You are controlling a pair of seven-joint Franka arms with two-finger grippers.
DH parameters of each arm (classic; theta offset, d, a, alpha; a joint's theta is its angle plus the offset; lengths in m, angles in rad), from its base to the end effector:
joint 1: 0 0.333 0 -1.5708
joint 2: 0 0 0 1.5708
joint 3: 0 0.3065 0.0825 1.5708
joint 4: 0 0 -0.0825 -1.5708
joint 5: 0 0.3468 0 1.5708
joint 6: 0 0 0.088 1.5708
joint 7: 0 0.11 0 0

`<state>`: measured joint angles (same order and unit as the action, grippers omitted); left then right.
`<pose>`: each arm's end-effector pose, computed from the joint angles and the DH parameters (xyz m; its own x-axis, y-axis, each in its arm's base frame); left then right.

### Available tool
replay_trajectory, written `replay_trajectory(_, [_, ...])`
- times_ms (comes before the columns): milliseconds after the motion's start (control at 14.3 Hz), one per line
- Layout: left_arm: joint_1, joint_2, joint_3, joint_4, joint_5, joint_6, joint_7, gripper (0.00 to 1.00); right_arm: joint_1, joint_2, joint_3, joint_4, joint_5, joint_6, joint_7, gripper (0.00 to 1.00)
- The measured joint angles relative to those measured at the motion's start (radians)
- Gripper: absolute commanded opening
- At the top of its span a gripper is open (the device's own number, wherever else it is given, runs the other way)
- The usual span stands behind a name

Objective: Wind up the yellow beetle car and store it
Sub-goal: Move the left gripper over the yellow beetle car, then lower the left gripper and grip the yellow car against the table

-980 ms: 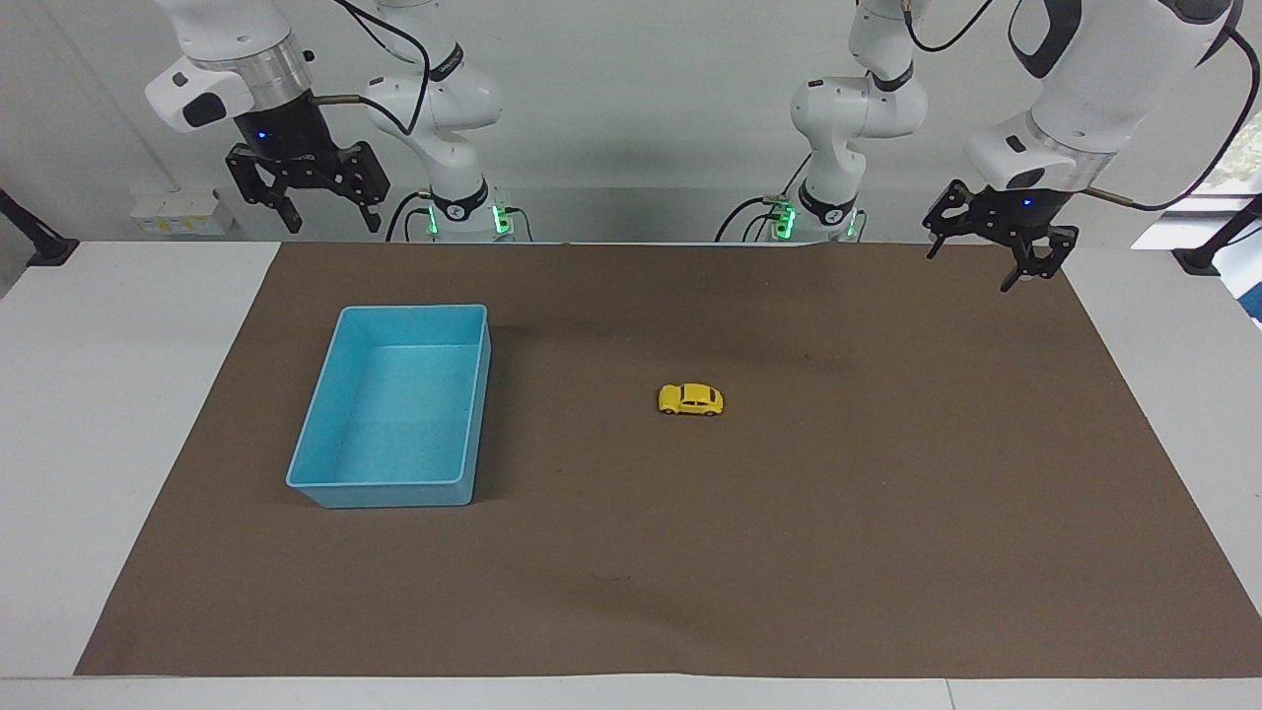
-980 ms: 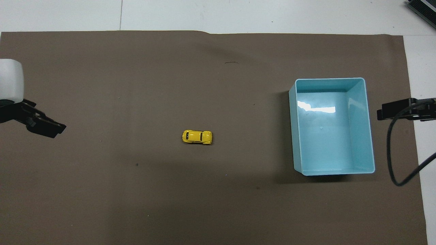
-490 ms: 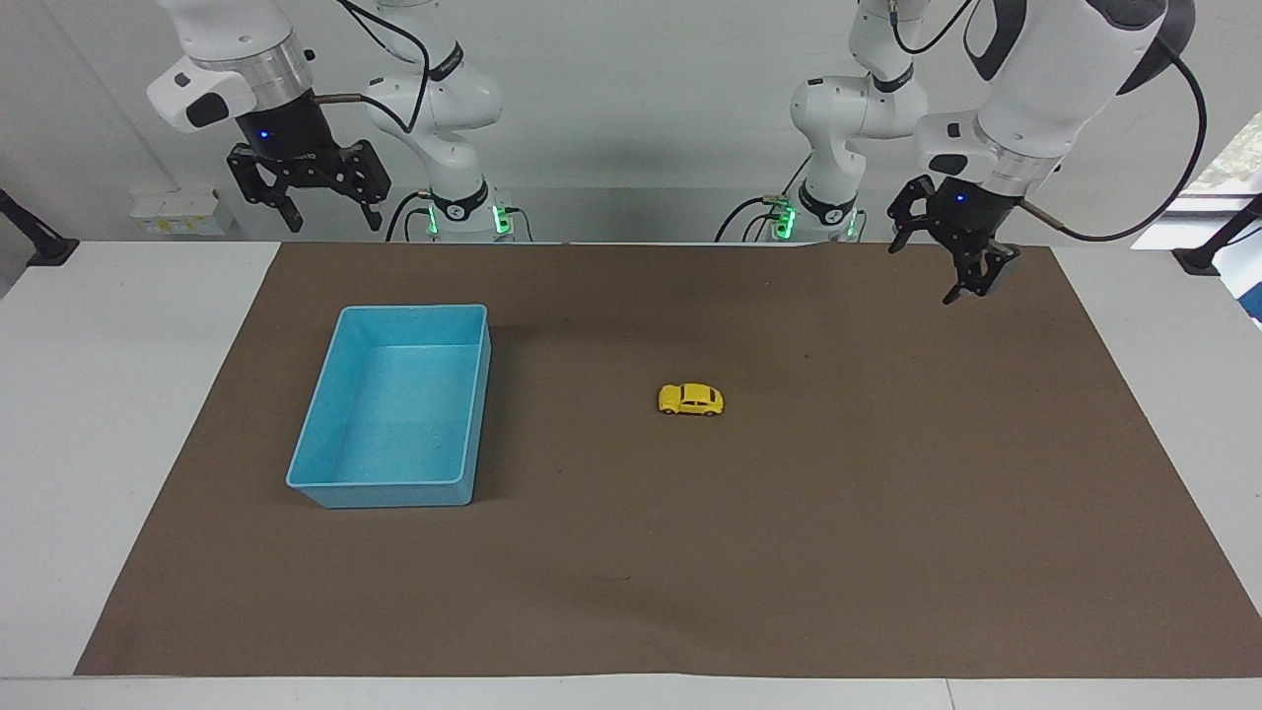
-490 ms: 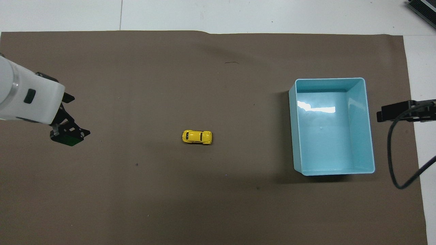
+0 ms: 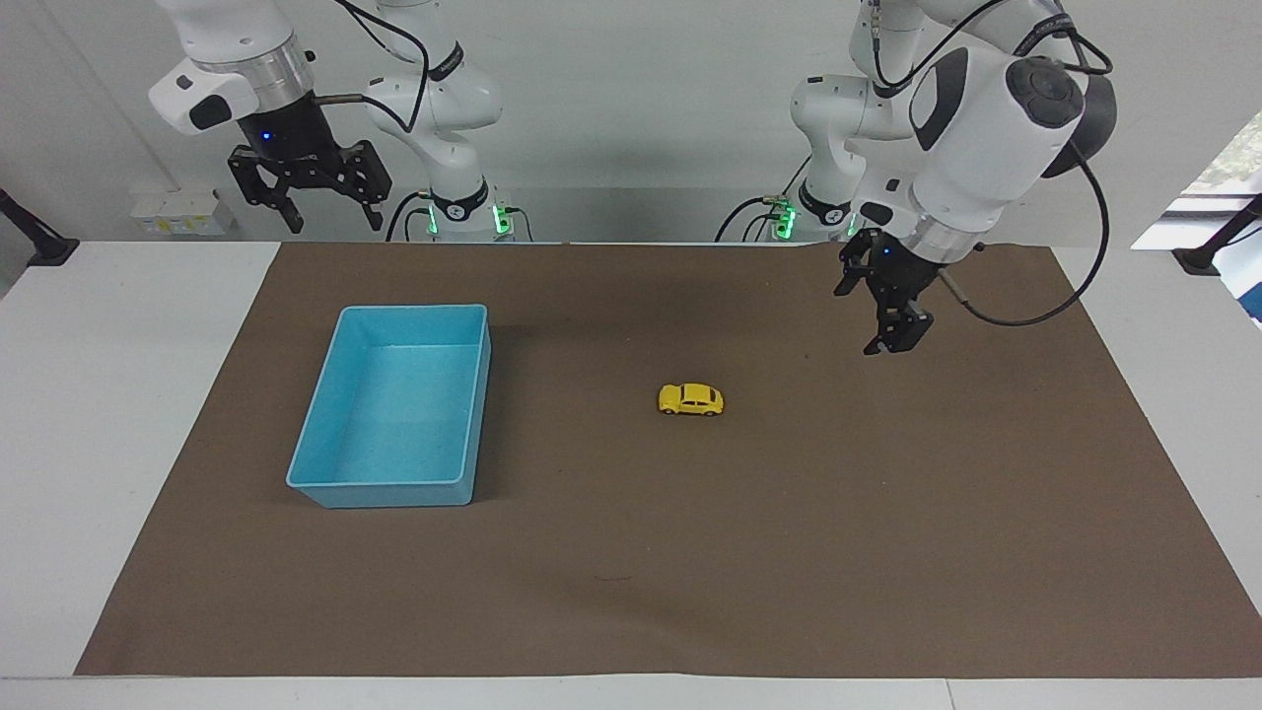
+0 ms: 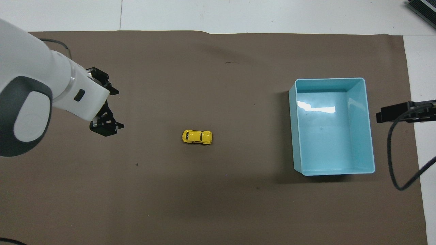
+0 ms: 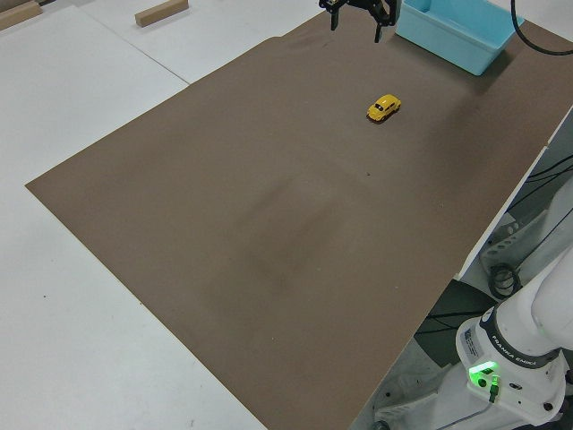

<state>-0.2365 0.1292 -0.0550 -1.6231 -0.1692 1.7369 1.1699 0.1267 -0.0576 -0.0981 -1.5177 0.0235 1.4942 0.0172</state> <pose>0.5360 -0.1756 0.5351 0.1434 -0.9779 0.1520 -0.9877 -0.1318 0.0837 0.4918 0.0151 0.6570 0.9994 0.0132 0.0333 0.0141 -0.9995 -0.0296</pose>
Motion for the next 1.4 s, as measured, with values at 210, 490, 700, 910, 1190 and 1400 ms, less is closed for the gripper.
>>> replay_trajectory(210, [-0.068,0.037,-0.002,-0.072,-0.007,0.132,0.038,1.0,0.0,0.0,-0.002,0.0,0.0,0.0,-0.052,1.0])
replay_trajectory(490, [-0.148,0.083,-0.003,-0.161,-0.008,0.286,0.065,1.0,0.0,0.0,-0.003,0.0,0.0,0.0,-0.063,1.0])
replay_trajectory(700, [-0.199,0.092,-0.003,-0.257,-0.008,0.421,0.063,1.0,0.0,0.0,-0.003,-0.001,0.0,0.0,-0.064,1.0])
replay_trajectory(910, [-0.246,0.092,-0.002,-0.333,-0.009,0.525,0.032,1.0,0.0,-0.001,-0.003,-0.001,0.0,0.0,-0.064,1.0])
replay_trajectory(1190, [-0.307,0.095,-0.001,-0.423,-0.009,0.642,-0.034,1.0,0.0,-0.001,-0.003,-0.001,0.0,0.0,-0.065,1.0])
replay_trajectory(1400, [-0.328,0.119,-0.001,-0.448,-0.009,0.696,-0.069,1.0,0.0,-0.001,-0.003,-0.001,0.0,0.0,-0.065,1.0])
